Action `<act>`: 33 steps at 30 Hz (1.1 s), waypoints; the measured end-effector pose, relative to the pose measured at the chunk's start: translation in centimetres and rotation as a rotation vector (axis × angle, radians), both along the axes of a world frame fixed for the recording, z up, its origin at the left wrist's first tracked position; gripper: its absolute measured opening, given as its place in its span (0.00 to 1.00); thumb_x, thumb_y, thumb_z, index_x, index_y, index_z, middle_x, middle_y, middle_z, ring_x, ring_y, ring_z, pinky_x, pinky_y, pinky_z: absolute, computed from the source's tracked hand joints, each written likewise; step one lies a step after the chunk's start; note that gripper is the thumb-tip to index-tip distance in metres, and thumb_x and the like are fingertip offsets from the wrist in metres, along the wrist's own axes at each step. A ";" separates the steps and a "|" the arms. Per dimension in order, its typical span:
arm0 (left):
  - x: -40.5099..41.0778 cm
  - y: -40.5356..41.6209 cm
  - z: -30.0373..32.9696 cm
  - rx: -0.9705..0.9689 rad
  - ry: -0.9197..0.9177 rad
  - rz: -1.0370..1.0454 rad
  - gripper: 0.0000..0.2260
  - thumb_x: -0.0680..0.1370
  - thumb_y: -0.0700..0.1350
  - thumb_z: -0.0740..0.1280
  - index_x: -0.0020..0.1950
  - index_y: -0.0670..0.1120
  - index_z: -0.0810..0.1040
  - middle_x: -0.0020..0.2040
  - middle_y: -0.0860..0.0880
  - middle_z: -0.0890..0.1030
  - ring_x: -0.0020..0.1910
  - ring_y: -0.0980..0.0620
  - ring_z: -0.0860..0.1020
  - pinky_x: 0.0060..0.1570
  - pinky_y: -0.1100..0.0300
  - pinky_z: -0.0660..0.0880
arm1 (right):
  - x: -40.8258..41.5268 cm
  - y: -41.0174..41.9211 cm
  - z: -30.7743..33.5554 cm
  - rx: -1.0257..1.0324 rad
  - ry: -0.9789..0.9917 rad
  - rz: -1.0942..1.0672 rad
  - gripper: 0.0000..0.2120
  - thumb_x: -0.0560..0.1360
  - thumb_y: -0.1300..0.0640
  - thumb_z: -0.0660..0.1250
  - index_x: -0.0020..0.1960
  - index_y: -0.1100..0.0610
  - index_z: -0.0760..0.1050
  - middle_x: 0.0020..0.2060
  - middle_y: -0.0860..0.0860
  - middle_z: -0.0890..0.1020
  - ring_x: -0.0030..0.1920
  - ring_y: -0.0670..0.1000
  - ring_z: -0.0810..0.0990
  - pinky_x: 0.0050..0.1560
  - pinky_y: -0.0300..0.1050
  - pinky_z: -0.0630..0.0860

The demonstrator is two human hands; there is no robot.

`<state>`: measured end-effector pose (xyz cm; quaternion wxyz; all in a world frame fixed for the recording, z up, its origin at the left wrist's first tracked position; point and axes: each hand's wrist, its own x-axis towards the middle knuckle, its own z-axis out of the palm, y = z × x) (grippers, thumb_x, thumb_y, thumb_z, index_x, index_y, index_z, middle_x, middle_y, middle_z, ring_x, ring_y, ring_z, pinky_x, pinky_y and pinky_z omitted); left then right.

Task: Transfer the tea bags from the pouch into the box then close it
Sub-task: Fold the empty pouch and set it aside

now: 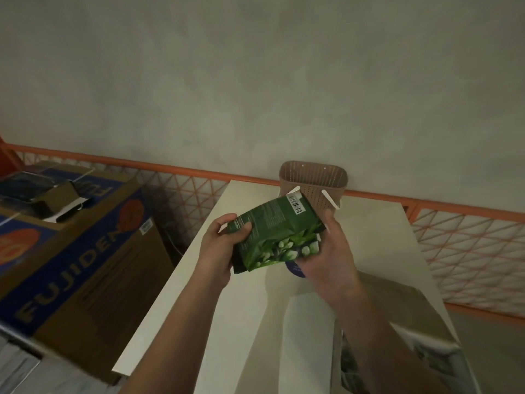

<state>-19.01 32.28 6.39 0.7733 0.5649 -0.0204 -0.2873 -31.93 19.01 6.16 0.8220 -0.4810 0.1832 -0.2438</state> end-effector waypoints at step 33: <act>-2.0 -9.5 1.1 -0.059 -0.130 -0.157 0.08 0.78 0.44 0.72 0.55 0.43 0.83 0.50 0.42 0.88 0.49 0.42 0.86 0.47 0.50 0.83 | -0.5 -6.0 -1.1 -0.355 0.269 0.000 0.13 0.83 0.59 0.55 0.65 0.50 0.66 0.48 0.45 0.79 0.36 0.36 0.82 0.32 0.32 0.77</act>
